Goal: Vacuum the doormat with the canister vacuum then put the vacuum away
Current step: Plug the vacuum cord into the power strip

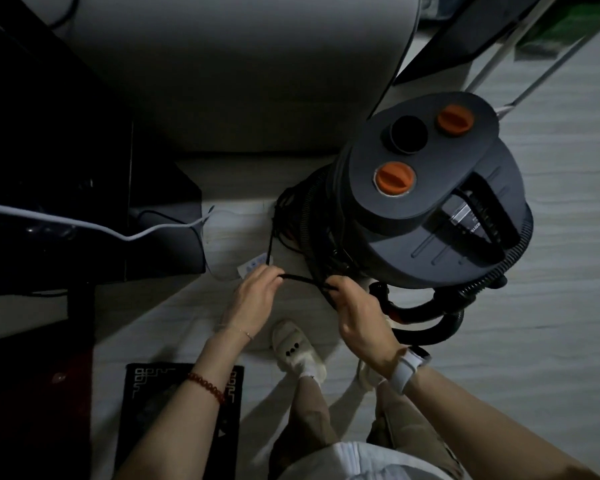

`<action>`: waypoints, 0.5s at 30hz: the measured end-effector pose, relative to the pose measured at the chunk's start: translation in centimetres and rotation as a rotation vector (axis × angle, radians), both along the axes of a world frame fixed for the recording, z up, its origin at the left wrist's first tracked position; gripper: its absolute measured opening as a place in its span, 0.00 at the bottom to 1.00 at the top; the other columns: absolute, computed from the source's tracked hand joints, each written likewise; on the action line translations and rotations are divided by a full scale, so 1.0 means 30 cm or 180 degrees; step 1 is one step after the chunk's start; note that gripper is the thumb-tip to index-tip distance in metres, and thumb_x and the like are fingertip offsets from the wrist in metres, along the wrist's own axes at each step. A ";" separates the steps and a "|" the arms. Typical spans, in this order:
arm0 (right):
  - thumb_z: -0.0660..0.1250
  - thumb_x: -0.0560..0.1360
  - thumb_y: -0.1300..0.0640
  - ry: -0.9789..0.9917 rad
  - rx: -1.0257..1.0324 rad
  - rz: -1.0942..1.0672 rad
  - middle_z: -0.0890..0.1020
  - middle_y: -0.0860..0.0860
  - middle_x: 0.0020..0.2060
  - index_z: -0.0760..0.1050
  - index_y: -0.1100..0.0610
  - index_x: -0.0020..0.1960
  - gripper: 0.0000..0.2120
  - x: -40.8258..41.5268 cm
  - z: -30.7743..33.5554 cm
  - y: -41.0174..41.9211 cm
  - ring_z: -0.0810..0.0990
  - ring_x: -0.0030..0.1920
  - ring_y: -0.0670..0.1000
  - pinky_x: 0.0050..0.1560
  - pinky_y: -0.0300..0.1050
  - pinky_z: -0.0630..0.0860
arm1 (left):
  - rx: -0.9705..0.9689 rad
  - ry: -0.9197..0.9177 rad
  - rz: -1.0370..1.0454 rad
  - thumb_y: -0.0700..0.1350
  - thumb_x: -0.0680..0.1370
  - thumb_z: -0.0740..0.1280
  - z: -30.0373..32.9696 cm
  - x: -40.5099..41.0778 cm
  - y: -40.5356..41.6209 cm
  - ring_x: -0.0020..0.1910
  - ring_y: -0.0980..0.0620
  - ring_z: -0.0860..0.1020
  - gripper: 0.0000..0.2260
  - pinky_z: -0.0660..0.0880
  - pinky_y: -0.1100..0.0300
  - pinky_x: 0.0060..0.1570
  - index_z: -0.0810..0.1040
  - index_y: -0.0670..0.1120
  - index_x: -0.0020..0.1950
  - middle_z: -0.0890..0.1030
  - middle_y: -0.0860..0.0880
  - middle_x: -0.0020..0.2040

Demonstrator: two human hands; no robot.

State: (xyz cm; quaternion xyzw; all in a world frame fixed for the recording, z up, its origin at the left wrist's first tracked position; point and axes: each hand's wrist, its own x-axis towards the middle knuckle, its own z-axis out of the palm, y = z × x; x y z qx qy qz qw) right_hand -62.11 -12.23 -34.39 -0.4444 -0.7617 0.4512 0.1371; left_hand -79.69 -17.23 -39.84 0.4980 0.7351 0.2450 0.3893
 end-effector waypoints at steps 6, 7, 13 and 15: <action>0.53 0.75 0.61 0.0436 0.0412 0.0325 0.77 0.56 0.42 0.67 0.53 0.53 0.09 -0.090 0.077 -0.009 0.74 0.43 0.48 0.43 0.37 0.70 | 0.0357 0.0120 0.0873 0.40 0.78 0.57 0.138 -0.021 -0.125 0.43 0.53 0.72 0.12 0.62 0.71 0.41 0.77 0.34 0.50 0.78 0.41 0.44; 0.53 0.76 0.62 0.0446 0.0497 0.0401 0.77 0.56 0.41 0.67 0.54 0.53 0.08 -0.093 0.085 -0.014 0.73 0.41 0.48 0.42 0.38 0.69 | 0.0448 0.0120 0.0947 0.44 0.77 0.56 0.160 -0.020 -0.150 0.43 0.57 0.72 0.15 0.62 0.72 0.41 0.77 0.35 0.50 0.77 0.43 0.43; 0.53 0.79 0.50 -0.0177 0.0282 0.0759 0.79 0.57 0.42 0.74 0.60 0.53 0.17 -0.074 -0.031 -0.020 0.78 0.43 0.56 0.43 0.46 0.72 | 0.0013 0.0298 0.1371 0.50 0.77 0.53 0.125 -0.018 -0.269 0.43 0.51 0.74 0.19 0.63 0.66 0.39 0.77 0.38 0.50 0.79 0.42 0.43; 0.54 0.78 0.52 -0.0402 0.0106 0.0818 0.79 0.58 0.43 0.75 0.61 0.57 0.18 -0.068 -0.093 -0.026 0.79 0.44 0.59 0.44 0.50 0.75 | -0.0106 0.0451 0.1358 0.49 0.77 0.54 0.070 -0.031 -0.276 0.45 0.46 0.76 0.19 0.63 0.66 0.41 0.78 0.38 0.49 0.79 0.41 0.45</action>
